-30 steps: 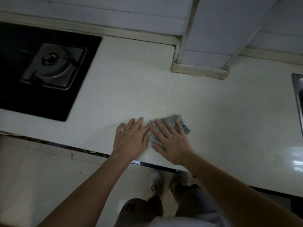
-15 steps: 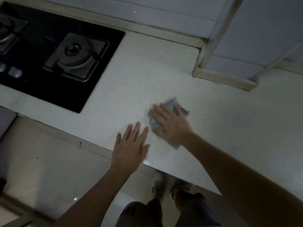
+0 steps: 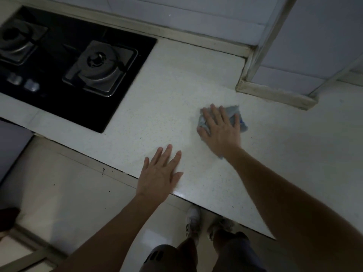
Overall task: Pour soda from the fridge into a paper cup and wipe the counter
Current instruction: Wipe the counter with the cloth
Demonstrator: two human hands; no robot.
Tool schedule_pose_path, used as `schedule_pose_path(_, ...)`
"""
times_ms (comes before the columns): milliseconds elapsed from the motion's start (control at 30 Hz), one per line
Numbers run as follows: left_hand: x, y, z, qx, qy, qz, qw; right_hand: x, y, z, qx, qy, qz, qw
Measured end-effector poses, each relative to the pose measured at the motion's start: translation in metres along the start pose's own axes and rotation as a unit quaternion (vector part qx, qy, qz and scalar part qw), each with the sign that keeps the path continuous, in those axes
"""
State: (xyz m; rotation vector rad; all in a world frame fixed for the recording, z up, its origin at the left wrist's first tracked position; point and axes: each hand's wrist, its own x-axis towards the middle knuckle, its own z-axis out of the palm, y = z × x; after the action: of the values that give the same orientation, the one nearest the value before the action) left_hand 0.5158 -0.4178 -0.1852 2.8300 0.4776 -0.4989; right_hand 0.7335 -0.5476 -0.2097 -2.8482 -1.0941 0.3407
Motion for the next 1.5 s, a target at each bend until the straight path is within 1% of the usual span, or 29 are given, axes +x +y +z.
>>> schedule_pose_path(33, 0.0, 0.0, -0.001, -0.009, 0.0, 0.001, 1.0, -0.006, -0.012, 0.001, 0.02, -0.001, 0.019, 1.0)
schedule_pose_path(67, 0.0, 0.0, -0.002, -0.02, 0.001, 0.002, 1.0, -0.018, -0.023, 0.005, 0.017, -0.009, 0.01, 1.0)
schedule_pose_path(133, 0.0, 0.0, -0.004, -0.046, 0.004, -0.005, 0.999, -0.056, -0.04, 0.011, -0.018, -0.033, -0.047, 0.998)
schedule_pose_path(233, 0.0, 0.004, -0.003, -0.071, 0.018, -0.022, 0.997, -0.115, -0.05, 0.021, -0.034, -0.065, -0.135, 0.988)
schedule_pose_path(333, 0.001, 0.006, -0.001, -0.093, 0.031, -0.028, 0.995, -0.156, -0.033, 0.03, -0.044, -0.079, -0.228, 0.969)
schedule_pose_path(400, 0.002, 0.008, -0.003, -0.102, 0.037, -0.035, 0.994, -0.172, -0.007, 0.027, -0.053, -0.081, -0.254, 0.962)
schedule_pose_path(467, 0.002, 0.012, -0.003, -0.091, 0.042, -0.045, 0.994, -0.186, 0.021, 0.023, -0.052, -0.076, -0.226, 0.97)
schedule_pose_path(533, 0.004, 0.018, -0.003, -0.063, 0.047, -0.056, 0.995, -0.199, 0.046, 0.018, -0.046, -0.077, -0.163, 0.983)
schedule_pose_path(600, 0.006, 0.028, -0.006, -0.046, 0.071, -0.07, 0.994, -0.205, 0.063, 0.015, -0.021, -0.073, -0.056, 0.995)
schedule_pose_path(667, 0.011, 0.045, -0.011, -0.064, 0.101, -0.076, 0.99, -0.198, 0.06, 0.015, 0.01, -0.04, 0.077, 0.996)
schedule_pose_path(700, 0.015, 0.056, -0.012, -0.071, 0.105, -0.066, 0.99, -0.192, 0.052, 0.014, 0.028, -0.037, 0.126, 0.991)
schedule_pose_path(733, 0.02, 0.068, -0.012, -0.069, 0.103, -0.046, 0.991, -0.189, 0.042, 0.015, 0.041, -0.037, 0.149, 0.987)
schedule_pose_path(767, 0.024, 0.08, -0.012, -0.062, 0.099, -0.02, 0.993, -0.189, 0.035, 0.016, 0.045, -0.035, 0.143, 0.988)
schedule_pose_path(867, 0.041, 0.109, -0.01, -0.041, 0.084, 0.059, 0.994, -0.212, 0.044, 0.018, 0.033, -0.033, 0.062, 0.997)
schedule_pose_path(900, 0.047, 0.115, -0.01, -0.036, 0.078, 0.076, 0.993, -0.226, 0.055, 0.019, 0.033, -0.029, 0.055, 0.998)
schedule_pose_path(933, 0.052, 0.119, -0.009, -0.034, 0.068, 0.088, 0.993, -0.24, 0.069, 0.02, 0.038, -0.025, 0.069, 0.997)
schedule_pose_path(1000, 0.059, 0.125, -0.007, -0.03, 0.037, 0.09, 0.995, -0.266, 0.103, 0.022, 0.051, -0.009, 0.149, 0.988)
schedule_pose_path(1067, 0.061, 0.125, -0.004, -0.016, 0.018, 0.081, 0.996, -0.278, 0.138, 0.021, 0.058, -0.002, 0.24, 0.969)
schedule_pose_path(1133, 0.059, 0.123, -0.002, -0.009, 0.017, 0.08, 0.997, -0.269, 0.161, 0.02, 0.091, -0.002, 0.314, 0.945)
schedule_pose_path(1200, 0.058, 0.123, -0.004, -0.015, 0.022, 0.083, 0.996, -0.244, 0.161, 0.016, 0.124, 0.013, 0.376, 0.918)
schedule_pose_path(1233, 0.057, 0.125, -0.005, -0.021, 0.024, 0.082, 0.996, -0.231, 0.152, 0.014, 0.133, 0.009, 0.383, 0.914)
schedule_pose_path(1267, 0.058, 0.126, -0.006, -0.028, 0.025, 0.079, 0.996, -0.221, 0.139, 0.012, 0.128, 0.004, 0.363, 0.923)
schedule_pose_path(1333, 0.058, 0.129, -0.007, -0.037, 0.027, 0.074, 0.996, -0.215, 0.111, 0.014, 0.094, 0.004, 0.251, 0.963)
schedule_pose_path(1400, 0.058, 0.129, -0.009, -0.043, 0.03, 0.075, 0.996, -0.224, 0.101, 0.016, 0.069, 0.0, 0.15, 0.986)
schedule_pose_path(1433, 0.058, 0.128, -0.011, -0.048, 0.03, 0.073, 0.996, -0.227, 0.106, 0.016, 0.064, 0.002, 0.123, 0.99)
schedule_pose_path(1467, 0.057, 0.128, -0.012, -0.049, 0.027, 0.071, 0.996, -0.227, 0.115, 0.017, 0.062, 0.005, 0.115, 0.991)
schedule_pose_path(1500, 0.057, 0.127, -0.014, -0.045, 0.024, 0.072, 0.996, -0.224, 0.124, 0.018, 0.062, 0.006, 0.128, 0.99)
